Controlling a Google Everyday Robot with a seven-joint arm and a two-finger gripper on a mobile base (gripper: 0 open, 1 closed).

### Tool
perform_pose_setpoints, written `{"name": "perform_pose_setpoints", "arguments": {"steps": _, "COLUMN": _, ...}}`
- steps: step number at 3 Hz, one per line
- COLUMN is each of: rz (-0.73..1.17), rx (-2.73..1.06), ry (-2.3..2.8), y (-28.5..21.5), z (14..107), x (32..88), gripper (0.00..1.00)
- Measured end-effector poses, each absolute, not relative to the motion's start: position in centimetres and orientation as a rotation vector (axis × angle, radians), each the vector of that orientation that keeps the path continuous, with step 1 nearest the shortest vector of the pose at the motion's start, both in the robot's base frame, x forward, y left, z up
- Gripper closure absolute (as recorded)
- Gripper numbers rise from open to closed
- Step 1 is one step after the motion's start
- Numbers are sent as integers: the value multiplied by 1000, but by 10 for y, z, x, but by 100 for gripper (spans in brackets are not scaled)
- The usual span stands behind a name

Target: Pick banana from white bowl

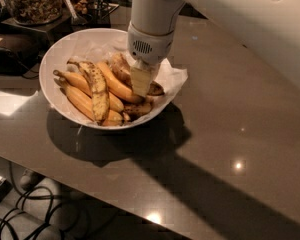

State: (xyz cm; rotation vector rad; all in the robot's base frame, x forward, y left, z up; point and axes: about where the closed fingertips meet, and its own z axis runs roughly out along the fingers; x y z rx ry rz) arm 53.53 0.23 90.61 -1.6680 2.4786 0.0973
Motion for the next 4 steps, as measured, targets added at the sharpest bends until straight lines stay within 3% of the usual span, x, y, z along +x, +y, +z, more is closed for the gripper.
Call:
{"name": "perform_pose_setpoints", "arguments": {"steps": 3, "rz": 27, "rx": -1635, "ry": 2433, "y": -6, "z": 926, "x": 534, "gripper": 100}}
{"name": "perform_pose_setpoints", "arguments": {"steps": 4, "rz": 89, "rx": -1636, "ry": 2329, "y": -11, "z": 944, "x": 527, "gripper": 100}}
